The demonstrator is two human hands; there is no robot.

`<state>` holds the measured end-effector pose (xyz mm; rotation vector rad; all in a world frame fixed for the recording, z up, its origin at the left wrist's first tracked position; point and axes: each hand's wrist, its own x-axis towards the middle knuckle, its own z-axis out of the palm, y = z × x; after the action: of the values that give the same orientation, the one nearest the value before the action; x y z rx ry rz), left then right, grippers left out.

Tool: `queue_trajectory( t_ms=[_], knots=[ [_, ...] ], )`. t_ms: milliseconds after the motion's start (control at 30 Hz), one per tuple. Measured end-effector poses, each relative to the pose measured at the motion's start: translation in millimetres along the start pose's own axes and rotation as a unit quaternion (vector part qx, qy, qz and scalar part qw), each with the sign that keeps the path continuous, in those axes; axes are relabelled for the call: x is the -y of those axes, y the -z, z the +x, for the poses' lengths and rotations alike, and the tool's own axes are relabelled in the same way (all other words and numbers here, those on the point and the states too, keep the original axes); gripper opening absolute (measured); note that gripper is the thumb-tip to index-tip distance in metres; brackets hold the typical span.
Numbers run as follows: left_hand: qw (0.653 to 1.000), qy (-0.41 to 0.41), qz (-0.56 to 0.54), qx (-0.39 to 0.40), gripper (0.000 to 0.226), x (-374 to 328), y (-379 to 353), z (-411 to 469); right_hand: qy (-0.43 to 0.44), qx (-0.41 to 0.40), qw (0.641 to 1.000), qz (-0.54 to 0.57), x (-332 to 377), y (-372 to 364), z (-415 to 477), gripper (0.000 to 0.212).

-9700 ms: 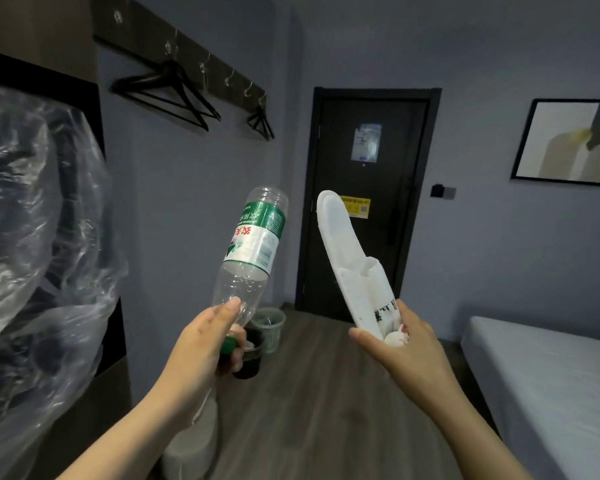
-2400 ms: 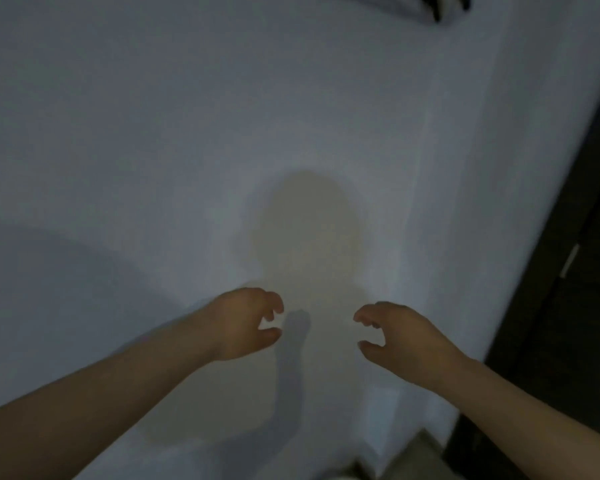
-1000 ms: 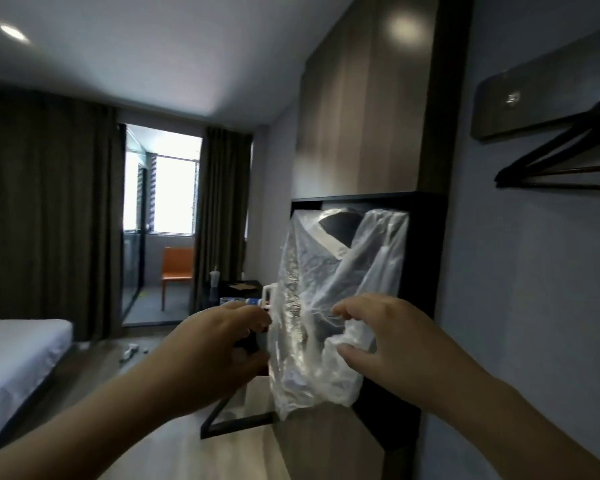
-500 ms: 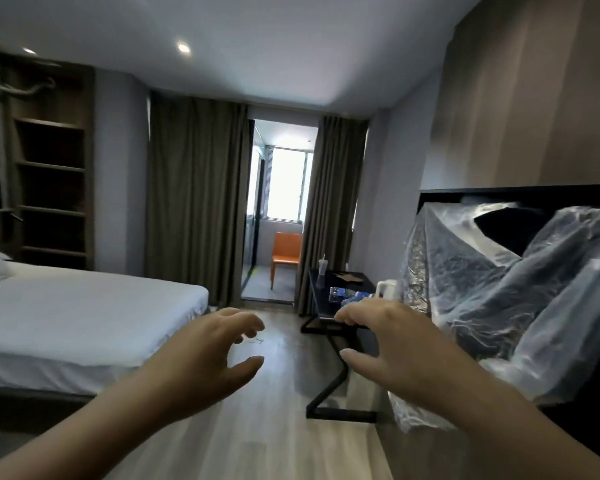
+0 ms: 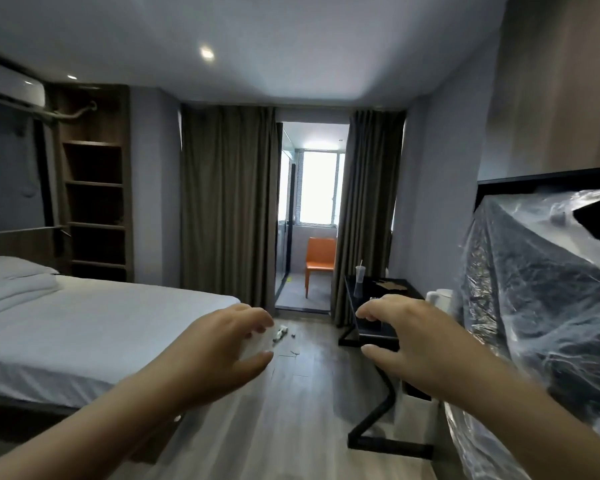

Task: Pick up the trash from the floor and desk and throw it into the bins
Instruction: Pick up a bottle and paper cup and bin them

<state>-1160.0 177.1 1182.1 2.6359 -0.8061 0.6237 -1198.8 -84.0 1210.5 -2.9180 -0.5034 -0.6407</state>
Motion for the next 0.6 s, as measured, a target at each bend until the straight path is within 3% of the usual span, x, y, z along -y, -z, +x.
queue_trajectory(
  t_ms=[300,600],
  knots=[
    [1.000,0.014,-0.007,0.006,0.032,54.2,-65.1,109.3,0.001,0.028,1.000,-0.010,-80.7,-61.3,106.3,0.045],
    [0.999,0.030,-0.007,0.025,0.035,177.6,-125.7,209.4,0.004,0.056,0.998,-0.019,-112.7,-150.3,246.4,0.043]
  ],
)
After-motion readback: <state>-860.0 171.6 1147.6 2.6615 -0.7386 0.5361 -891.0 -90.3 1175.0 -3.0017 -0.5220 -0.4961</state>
